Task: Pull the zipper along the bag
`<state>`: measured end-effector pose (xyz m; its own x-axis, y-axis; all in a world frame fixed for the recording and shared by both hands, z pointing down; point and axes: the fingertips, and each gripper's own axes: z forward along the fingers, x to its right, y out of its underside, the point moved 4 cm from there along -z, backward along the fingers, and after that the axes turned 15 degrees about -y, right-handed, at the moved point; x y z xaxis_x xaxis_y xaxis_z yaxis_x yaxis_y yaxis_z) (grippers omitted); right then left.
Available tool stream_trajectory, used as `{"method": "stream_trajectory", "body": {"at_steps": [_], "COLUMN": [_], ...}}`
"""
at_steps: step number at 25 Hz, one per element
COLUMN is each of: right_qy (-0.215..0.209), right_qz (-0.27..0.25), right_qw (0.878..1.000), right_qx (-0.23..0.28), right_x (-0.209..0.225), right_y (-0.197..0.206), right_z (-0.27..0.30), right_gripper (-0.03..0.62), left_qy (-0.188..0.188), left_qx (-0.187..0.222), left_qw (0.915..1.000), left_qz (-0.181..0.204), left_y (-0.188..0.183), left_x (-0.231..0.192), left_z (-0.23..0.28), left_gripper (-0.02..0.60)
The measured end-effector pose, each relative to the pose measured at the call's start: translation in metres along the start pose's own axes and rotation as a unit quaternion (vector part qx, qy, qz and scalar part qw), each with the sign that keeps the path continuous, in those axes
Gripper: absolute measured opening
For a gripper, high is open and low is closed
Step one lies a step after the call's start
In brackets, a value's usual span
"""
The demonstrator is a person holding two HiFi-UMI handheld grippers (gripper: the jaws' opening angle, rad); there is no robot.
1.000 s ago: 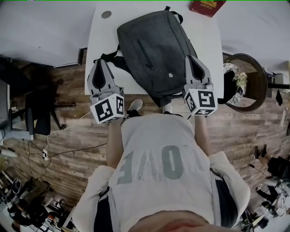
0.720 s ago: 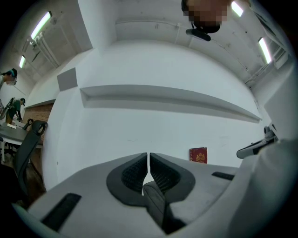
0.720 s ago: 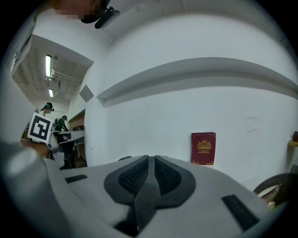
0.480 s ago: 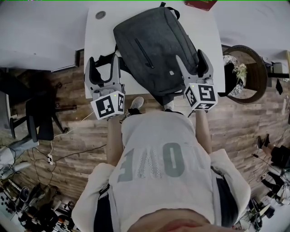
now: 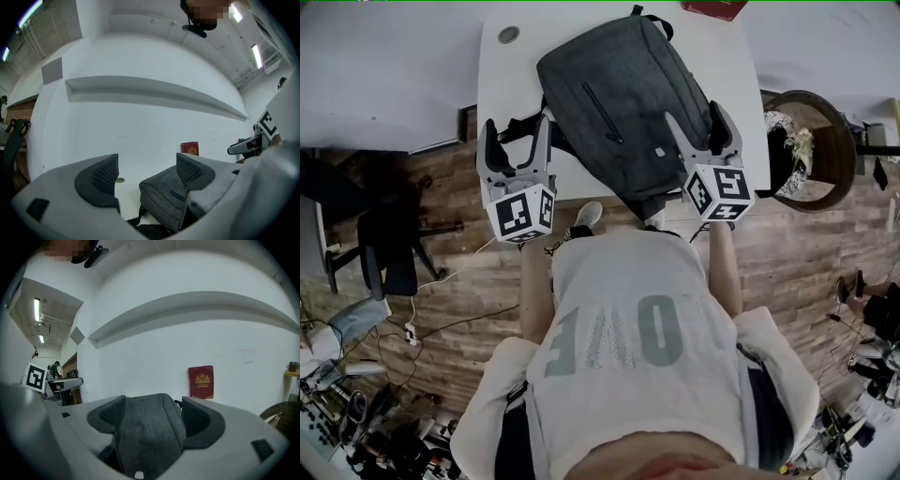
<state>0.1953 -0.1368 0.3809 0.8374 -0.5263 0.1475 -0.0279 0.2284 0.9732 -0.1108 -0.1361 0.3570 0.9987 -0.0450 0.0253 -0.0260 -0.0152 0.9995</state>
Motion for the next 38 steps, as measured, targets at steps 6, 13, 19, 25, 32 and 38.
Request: {"method": "stream_trajectory", "body": {"at_steps": [6,13,19,25,32,38], "right_qy": [-0.033,-0.059,-0.055,-0.061,-0.066,-0.062], "right_qz": [-0.016,-0.024,-0.047,-0.069,-0.084,-0.084], "right_qw": [0.994,0.971,0.955,0.951,0.947,0.949], "right_qx": [-0.102,-0.23,-0.289,-0.294,-0.304,-0.299], "right_x": [0.01,0.028,0.03,0.033,0.036,0.038], "right_y": [0.039,0.098,0.117,0.121,0.12,0.12], "right_z": [0.027,0.078,0.096,0.107,0.119,0.118], "right_gripper": [0.359,0.359,0.359,0.359,0.359,0.359], "left_qy": [0.066,0.108,0.119,0.12,0.133,0.136], "left_qx": [-0.071,-0.192,-0.215,-0.24,-0.253,-0.273], "left_qw": [0.9918,0.9676,0.9596,0.9524,0.9477,0.936], "left_qz": [0.084,0.123,0.137,0.145,0.142,0.175], "left_y": [0.051,0.122,0.141,0.16,0.165,0.177], "left_x": [-0.005,-0.01,0.001,-0.002,0.015,0.031], "left_z": [0.012,-0.011,-0.018,-0.017,-0.02,-0.018], "left_gripper": [0.36,0.359,0.359,0.359,0.359,0.359]}}
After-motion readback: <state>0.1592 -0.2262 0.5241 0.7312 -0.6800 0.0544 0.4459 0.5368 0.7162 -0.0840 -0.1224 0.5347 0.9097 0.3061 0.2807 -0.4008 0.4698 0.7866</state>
